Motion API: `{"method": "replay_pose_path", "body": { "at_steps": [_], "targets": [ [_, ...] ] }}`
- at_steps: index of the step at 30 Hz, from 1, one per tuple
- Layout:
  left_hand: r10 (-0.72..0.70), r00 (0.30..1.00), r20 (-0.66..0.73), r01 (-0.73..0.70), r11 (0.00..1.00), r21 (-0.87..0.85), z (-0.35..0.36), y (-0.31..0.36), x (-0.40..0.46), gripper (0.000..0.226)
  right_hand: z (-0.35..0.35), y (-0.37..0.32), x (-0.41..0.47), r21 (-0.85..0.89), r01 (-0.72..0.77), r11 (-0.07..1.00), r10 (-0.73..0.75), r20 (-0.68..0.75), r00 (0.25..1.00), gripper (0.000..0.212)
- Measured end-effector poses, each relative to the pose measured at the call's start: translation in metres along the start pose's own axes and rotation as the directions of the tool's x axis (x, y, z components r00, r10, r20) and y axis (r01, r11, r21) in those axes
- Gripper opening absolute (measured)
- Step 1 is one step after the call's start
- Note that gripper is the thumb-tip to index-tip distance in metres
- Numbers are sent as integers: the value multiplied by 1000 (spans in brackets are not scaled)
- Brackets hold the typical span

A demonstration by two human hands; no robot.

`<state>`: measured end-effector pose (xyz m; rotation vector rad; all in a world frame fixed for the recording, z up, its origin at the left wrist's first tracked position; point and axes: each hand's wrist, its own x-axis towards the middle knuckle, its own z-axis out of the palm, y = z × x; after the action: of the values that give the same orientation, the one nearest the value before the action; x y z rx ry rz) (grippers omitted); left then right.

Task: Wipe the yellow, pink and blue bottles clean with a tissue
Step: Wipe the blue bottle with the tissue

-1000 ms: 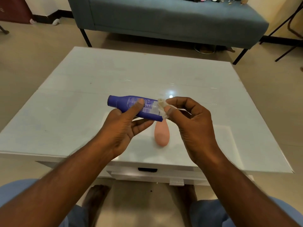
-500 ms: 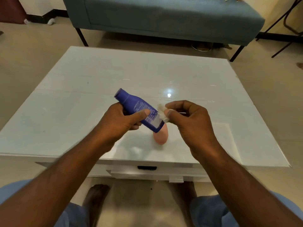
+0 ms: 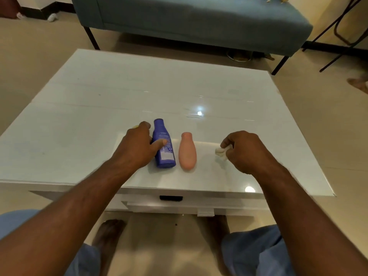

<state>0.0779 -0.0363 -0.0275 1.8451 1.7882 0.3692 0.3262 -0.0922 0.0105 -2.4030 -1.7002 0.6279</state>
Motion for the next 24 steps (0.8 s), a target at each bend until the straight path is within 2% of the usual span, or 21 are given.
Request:
{"method": "replay_pose_path", "body": {
  "at_steps": [5,10,13,15,24],
  "targets": [
    [42,999,-1,-42,998,40,2,2,-3,71,7,-14,-10,-63,94,994,-87,107,990,35],
    [145,989,20,-147,978,148,-4,-2,-7,74,14,-14,-11,-129,118,985,-89,210,974,47],
    [209,977,41,-211,927,309,-7,-2,-10,80,15,-12,-10,-154,141,978,-108,209,972,46],
    [208,978,36,-203,880,430,-12,-1,-11,87,16,-13,-10,-172,158,972,-120,210,970,45],
    [225,974,3,-205,880,428,-21,-3,-16,95,19,-14,-9,-230,184,956,-137,204,969,37]
  ]
}}
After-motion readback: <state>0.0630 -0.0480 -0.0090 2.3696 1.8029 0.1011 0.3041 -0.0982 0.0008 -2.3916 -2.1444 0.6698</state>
